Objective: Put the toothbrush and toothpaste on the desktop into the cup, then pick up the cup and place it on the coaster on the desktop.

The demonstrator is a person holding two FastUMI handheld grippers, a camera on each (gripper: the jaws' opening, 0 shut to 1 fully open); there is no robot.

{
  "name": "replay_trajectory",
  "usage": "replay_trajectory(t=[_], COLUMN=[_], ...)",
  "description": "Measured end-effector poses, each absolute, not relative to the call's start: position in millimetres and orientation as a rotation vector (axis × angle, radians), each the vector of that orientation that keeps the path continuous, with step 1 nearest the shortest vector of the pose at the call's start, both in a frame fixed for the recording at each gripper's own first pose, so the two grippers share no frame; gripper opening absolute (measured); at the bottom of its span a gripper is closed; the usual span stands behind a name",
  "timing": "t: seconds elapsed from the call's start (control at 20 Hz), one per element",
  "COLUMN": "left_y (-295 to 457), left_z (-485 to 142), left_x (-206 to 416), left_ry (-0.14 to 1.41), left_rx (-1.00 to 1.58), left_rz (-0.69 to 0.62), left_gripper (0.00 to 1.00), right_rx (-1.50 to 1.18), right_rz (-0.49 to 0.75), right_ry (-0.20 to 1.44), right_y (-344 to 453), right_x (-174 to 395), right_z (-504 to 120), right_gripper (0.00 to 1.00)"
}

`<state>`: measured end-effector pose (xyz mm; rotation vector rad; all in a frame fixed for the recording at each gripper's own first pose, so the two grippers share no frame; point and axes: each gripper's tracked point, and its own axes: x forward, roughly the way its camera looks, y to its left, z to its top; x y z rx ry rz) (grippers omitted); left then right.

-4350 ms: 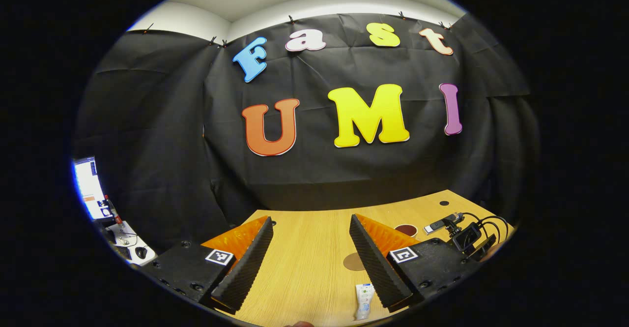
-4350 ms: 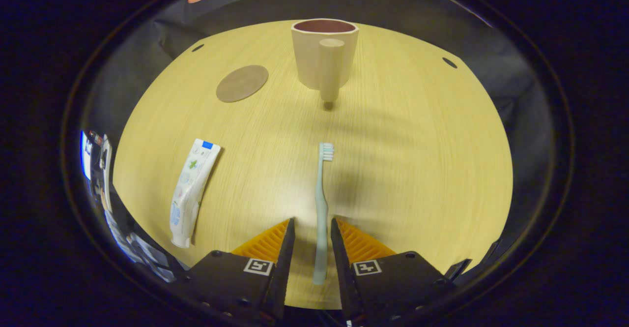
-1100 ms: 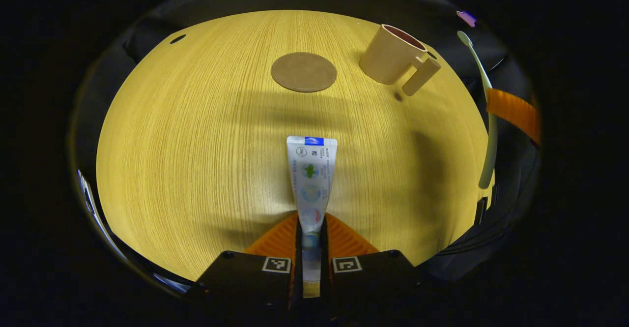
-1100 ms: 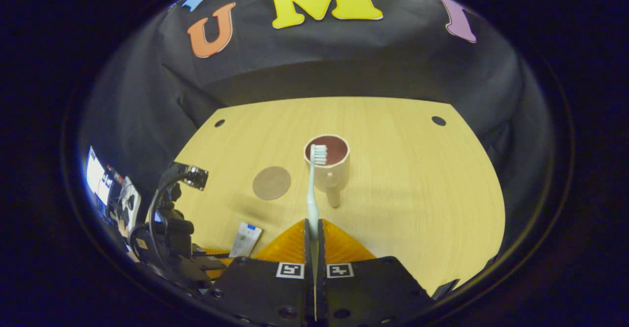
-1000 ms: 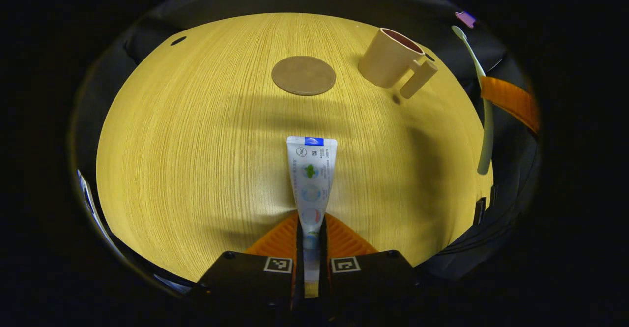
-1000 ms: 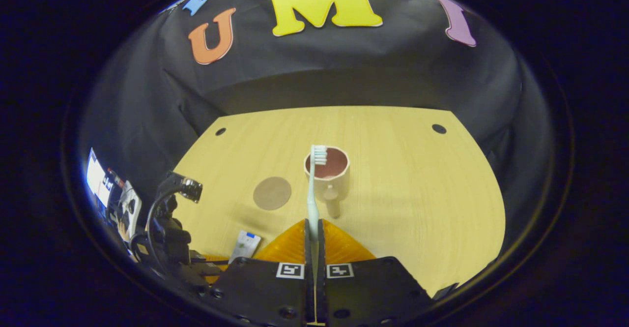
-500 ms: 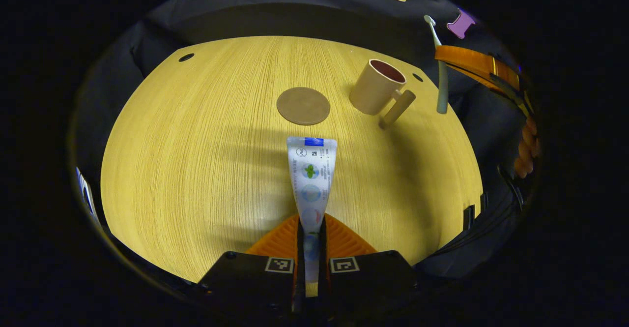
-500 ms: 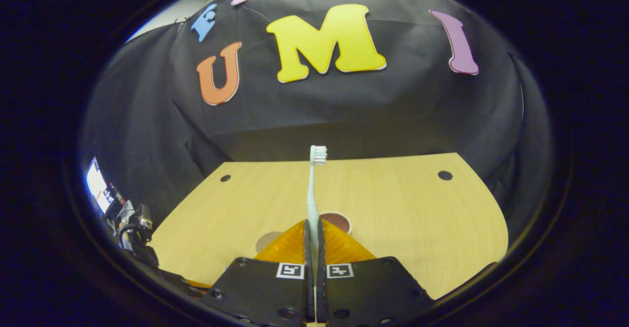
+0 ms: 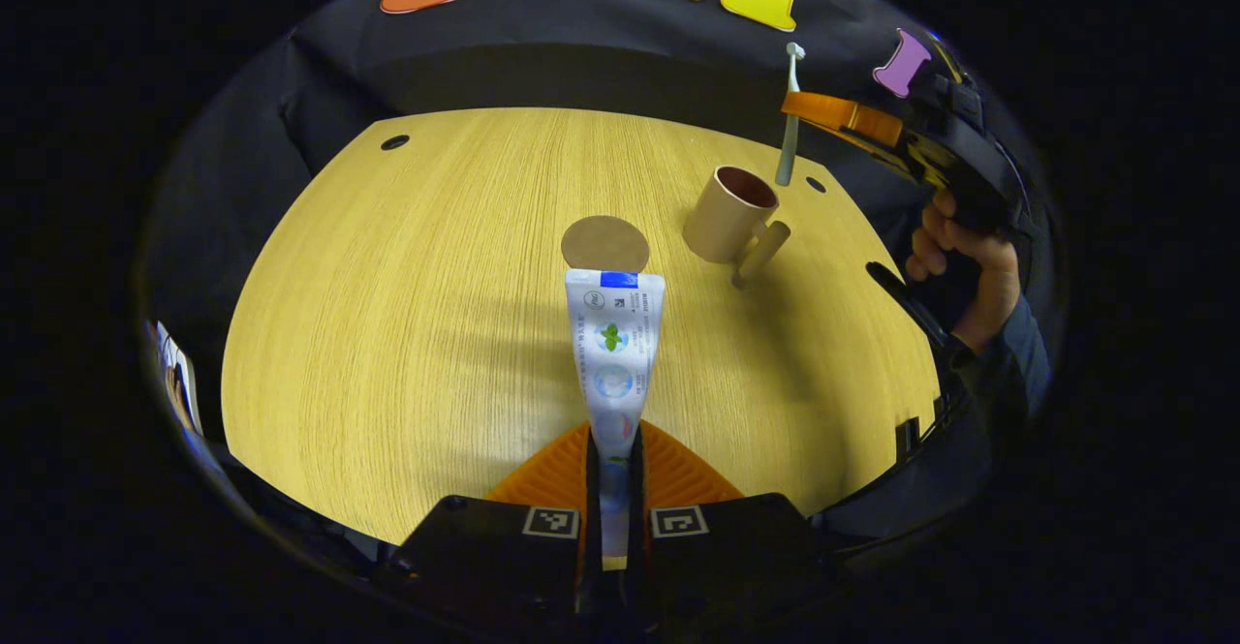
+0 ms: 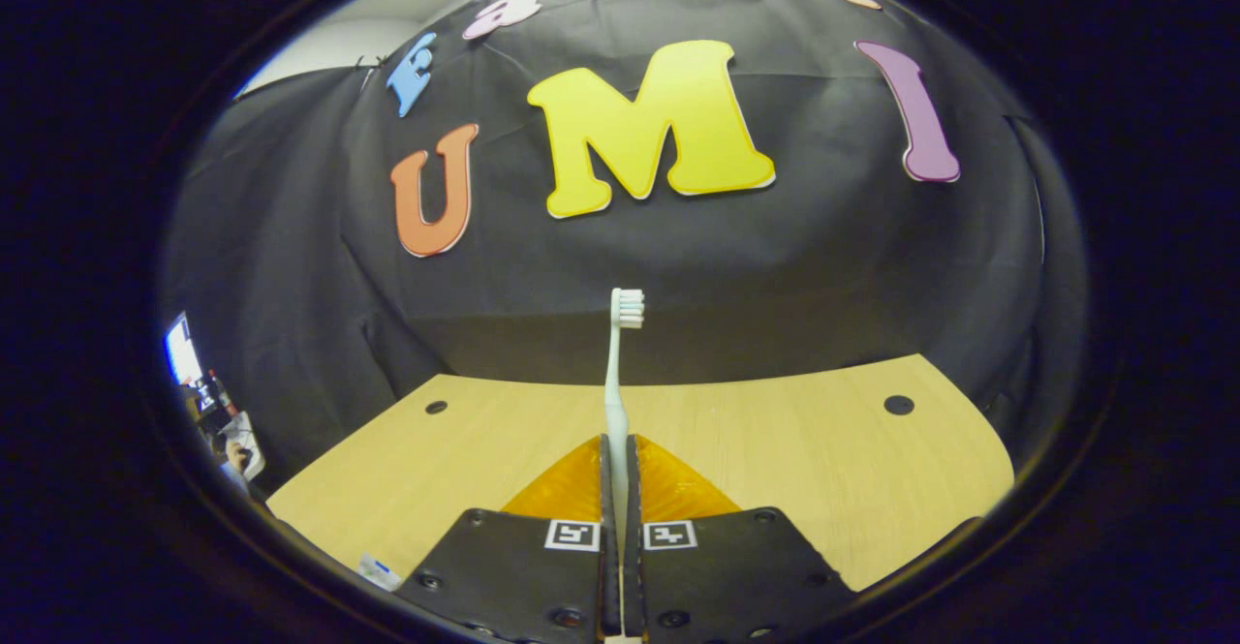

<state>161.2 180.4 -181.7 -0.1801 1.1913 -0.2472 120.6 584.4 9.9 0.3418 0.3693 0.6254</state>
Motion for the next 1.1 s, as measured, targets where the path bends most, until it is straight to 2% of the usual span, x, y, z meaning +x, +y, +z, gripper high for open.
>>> replay_trajectory(t=[0.15, 0.4, 0.95, 1.1], left_y=[172.6, 179.5, 177.2, 174.5], left_z=[-154.7, -127.5, -131.4, -136.3], left_x=[184.9, 175.4, 206.9, 213.8], left_ry=[1.145, 1.117, 1.074, 1.054], left_rx=[-0.177, -0.212, -0.157, -0.149], left_rz=[-0.244, -0.226, -0.207, -0.214], left_gripper=[0.13, 0.13, 0.13, 0.13], right_rx=[0.367, 0.362, 0.282, 0.294], right_rz=[0.612, 0.615, 0.636, 0.623], right_ry=[0.35, 0.377, 0.471, 0.521], right_y=[585.2, 595.8, 608.0, 593.9], right_x=[139.0, 152.9, 136.4, 125.8], right_z=[4.1, -22.4, -67.0, -73.4], right_gripper=[0.02, 0.02, 0.04, 0.11])
